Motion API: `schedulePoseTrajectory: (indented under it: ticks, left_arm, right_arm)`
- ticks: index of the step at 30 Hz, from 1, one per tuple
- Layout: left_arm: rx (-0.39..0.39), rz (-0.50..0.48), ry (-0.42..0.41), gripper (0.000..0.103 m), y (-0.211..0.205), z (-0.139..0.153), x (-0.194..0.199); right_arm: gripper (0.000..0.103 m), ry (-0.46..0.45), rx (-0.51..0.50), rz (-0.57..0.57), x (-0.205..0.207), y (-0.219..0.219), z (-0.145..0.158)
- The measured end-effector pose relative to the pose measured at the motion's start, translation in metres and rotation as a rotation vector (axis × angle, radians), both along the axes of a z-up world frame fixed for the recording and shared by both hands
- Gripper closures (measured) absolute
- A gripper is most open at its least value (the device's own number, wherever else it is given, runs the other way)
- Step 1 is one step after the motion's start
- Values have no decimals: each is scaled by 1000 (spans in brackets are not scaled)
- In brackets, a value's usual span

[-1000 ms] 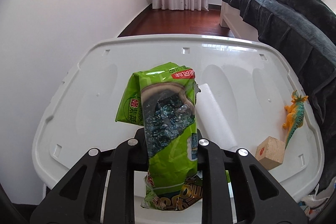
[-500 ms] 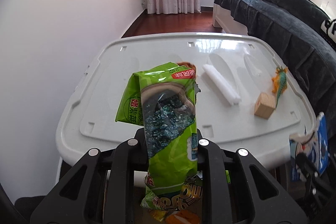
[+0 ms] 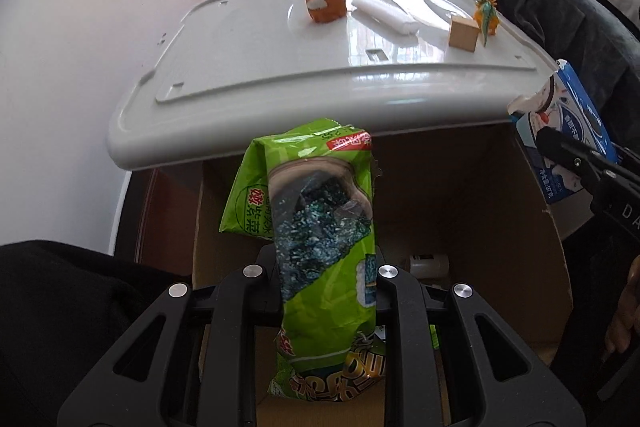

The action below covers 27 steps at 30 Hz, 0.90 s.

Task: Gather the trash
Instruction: 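Carry the snack bag and cookie box over the box and release both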

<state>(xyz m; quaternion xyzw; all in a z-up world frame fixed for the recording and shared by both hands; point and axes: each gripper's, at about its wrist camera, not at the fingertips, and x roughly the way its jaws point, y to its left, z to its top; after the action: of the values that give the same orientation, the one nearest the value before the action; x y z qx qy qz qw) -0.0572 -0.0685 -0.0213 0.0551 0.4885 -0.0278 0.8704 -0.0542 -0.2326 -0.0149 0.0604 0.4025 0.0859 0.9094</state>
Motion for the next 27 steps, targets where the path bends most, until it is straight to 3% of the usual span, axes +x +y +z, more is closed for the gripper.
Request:
schedulePoseTrajectory:
  ticks: [7,27]
  left_arm:
    - [-32,20,64,83,8,-16,1]
    - [-26,68,195,83,12,-60,22]
  right_arm:
    - [56,43,-28,36,-14,11,-11]
    - [56,233,-4,53,9,17,-53]
